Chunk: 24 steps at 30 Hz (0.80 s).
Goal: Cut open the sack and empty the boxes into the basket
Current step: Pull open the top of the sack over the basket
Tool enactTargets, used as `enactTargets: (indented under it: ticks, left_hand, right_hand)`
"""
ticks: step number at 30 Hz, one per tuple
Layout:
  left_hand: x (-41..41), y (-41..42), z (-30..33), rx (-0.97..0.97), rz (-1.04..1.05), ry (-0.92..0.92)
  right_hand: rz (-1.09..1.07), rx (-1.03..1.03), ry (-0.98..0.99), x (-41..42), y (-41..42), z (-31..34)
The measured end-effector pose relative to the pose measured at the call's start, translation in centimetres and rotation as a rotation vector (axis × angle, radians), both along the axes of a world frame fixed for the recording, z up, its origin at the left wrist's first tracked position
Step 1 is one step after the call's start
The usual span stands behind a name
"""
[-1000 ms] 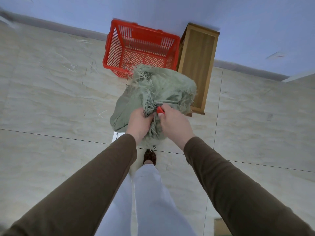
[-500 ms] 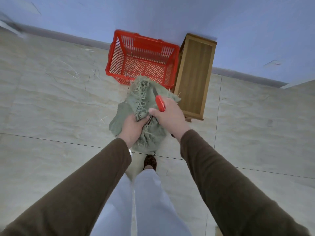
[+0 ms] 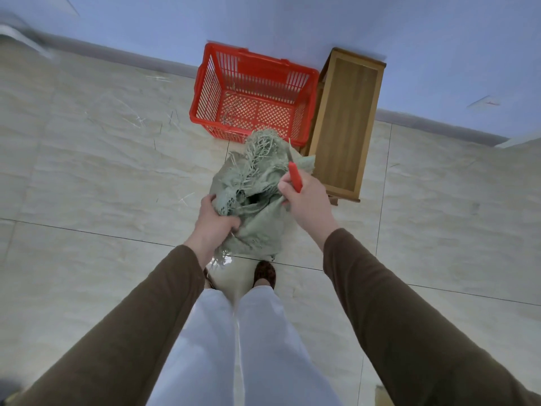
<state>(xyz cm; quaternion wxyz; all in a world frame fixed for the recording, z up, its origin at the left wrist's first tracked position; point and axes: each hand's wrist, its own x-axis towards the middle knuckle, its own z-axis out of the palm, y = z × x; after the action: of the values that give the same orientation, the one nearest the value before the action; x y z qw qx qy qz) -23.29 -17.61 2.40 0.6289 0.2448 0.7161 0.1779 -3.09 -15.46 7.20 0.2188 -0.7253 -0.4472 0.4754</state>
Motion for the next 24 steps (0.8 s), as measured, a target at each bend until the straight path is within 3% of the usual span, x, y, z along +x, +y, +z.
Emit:
enactTargets:
  ticks: [5,8,10,13,15,18,20,22,24]
  left_hand:
    - [1.7,4.8,1.8,0.037,-0.143,0.101]
    - [2.1,4.9,0.1,-0.016,0.011,0.123]
    - [1.4,4.6,-0.9,-0.060,0.292,-0.014]
    - [0.3,3.9,-0.7,-0.162,0.629,-0.404]
    - [0.3,3.1,-0.7,-0.183,0.640,-0.533]
    - [0.7,2.0,-0.7,-0.183,0.606,-0.585]
    - [0.8,1.5,-0.5,-0.174,0.593,-0.625]
    - [0.7,1.0,-0.5,-0.156,0.591,-0.662]
    - [-0.1,0.2,-0.5,-0.133,0.580,-0.706]
  right_hand:
    - [0.243,0.105,-0.108,-0.5,-1.0,0.8]
    - [0.155,0.127,-0.127,0.4,-2.1,1.2]
    - [0.020,0.052,-0.141,2.0,-2.5,1.2]
    - [-0.026,-0.102,-0.238,4.5,-2.6,1.0]
    - [0.066,-0.139,-0.387,5.0,-2.4,0.8]
    - [0.220,0.078,-0.680,3.5,-1.7,0.3]
    - [0.325,0.208,-0.611,1.1,-0.7,-0.3]
    - [0.444,0.063,-0.509,-1.1,-0.1,-1.9]
    - [0.429,-0.126,-0.402,-1.9,0.3,-3.4]
